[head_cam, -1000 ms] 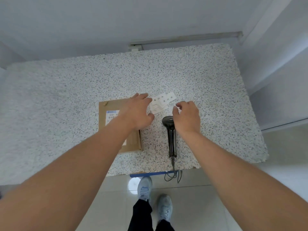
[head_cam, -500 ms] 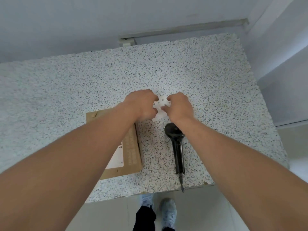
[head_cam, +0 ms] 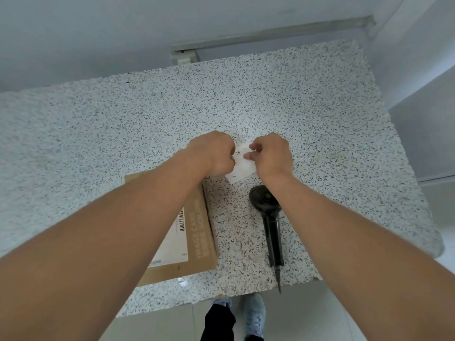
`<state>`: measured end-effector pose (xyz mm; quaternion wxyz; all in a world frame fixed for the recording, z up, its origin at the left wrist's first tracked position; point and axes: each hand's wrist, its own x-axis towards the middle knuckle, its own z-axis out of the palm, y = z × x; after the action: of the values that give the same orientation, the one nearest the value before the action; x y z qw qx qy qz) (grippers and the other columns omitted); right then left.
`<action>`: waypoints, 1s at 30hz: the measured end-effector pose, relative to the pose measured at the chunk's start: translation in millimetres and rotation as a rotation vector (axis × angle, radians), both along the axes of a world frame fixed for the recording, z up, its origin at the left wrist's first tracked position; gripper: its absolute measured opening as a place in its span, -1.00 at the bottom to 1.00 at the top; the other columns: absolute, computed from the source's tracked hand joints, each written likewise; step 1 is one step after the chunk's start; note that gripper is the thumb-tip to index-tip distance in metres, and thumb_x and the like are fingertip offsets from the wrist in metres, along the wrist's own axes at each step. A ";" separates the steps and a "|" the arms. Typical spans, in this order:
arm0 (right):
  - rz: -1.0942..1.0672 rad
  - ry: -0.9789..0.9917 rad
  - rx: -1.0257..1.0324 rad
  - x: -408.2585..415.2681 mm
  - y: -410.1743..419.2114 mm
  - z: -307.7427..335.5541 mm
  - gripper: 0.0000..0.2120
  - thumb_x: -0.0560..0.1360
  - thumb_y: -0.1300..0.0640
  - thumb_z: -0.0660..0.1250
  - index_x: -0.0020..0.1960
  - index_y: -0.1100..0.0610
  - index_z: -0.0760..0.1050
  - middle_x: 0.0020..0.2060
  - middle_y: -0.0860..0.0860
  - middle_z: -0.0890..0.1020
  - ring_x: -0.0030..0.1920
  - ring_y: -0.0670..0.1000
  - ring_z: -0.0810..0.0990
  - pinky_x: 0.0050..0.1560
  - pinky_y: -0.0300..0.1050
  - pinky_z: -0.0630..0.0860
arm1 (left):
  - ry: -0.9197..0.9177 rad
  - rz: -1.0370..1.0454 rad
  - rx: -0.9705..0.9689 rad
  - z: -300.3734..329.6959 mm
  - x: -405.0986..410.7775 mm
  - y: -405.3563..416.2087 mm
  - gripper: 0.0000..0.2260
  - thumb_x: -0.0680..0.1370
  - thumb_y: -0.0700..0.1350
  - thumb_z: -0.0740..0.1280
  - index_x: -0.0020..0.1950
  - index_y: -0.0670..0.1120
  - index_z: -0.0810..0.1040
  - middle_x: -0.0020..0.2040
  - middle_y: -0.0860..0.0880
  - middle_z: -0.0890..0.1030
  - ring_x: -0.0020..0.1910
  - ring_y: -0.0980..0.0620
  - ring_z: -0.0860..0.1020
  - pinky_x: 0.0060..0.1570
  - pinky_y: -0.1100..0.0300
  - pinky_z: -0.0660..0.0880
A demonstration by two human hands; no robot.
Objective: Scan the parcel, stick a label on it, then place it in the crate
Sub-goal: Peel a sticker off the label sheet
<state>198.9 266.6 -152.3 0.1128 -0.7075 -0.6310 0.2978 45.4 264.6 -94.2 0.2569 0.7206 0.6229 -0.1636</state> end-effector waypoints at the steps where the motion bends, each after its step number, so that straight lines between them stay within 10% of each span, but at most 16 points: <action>1: -0.010 0.005 0.010 0.3 -0.6 0.2 -0.79 0.49 0.12 0.57 0.10 0.13 0.72 0.05 0.07 0.72 -0.07 0.05 0.67 -0.02 0.00 0.63 | 0.001 0.000 0.004 -0.2 -0.8 0.7 -0.78 0.54 -0.06 0.31 0.09 -0.12 0.64 0.14 -0.11 0.66 0.10 -0.14 0.63 0.04 -0.06 0.63; 5: -0.063 0.046 0.051 0.4 -3.0 1.1 -0.81 0.53 0.09 0.52 0.12 0.11 0.73 0.07 0.06 0.72 -0.01 0.04 0.68 0.03 -0.07 0.60 | -0.070 0.041 0.040 -1.0 -4.3 3.2 -0.75 0.59 -0.10 0.30 0.22 -0.09 0.64 0.17 -0.11 0.66 0.12 -0.13 0.61 0.09 -0.06 0.61; 9: -0.212 0.277 0.086 -1.4 -5.9 14.0 -0.83 0.53 0.11 0.53 0.11 0.09 0.73 -0.06 -0.03 0.71 -0.16 -0.15 0.60 -0.20 -0.56 0.37 | -0.277 0.210 0.094 2.9 -3.1 5.2 -0.76 0.64 -0.12 0.30 0.25 -0.08 0.66 0.18 -0.07 0.68 0.12 -0.06 0.62 0.05 0.11 0.53; 17: -0.364 0.597 0.117 -5.7 -16.7 65.1 -0.89 0.54 0.12 0.52 0.05 0.03 0.75 -0.12 -0.09 0.76 -0.08 -0.02 0.73 0.12 0.01 0.67 | -0.839 0.656 0.039 44.0 -2.3 -5.6 -0.89 0.60 -0.19 0.40 0.03 -0.20 0.69 -0.09 -0.12 0.74 -0.06 -0.08 0.73 0.09 -0.02 0.65; 30: -0.281 0.685 0.232 5.5 -56.9 161.8 -0.87 0.56 0.13 0.49 0.09 0.02 0.75 -0.10 -0.11 0.76 -0.07 -0.08 0.73 0.12 0.02 0.68 | -1.083 0.706 0.093 134.2 5.6 -52.0 -0.94 0.57 -0.26 0.43 0.01 -0.24 0.67 -0.07 -0.26 0.73 -0.03 -0.18 0.73 0.13 -0.06 0.64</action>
<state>204.4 209.8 9.4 0.4358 -0.6292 -0.4830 0.4253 51.0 212.6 40.1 0.5415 0.4635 0.6111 0.3442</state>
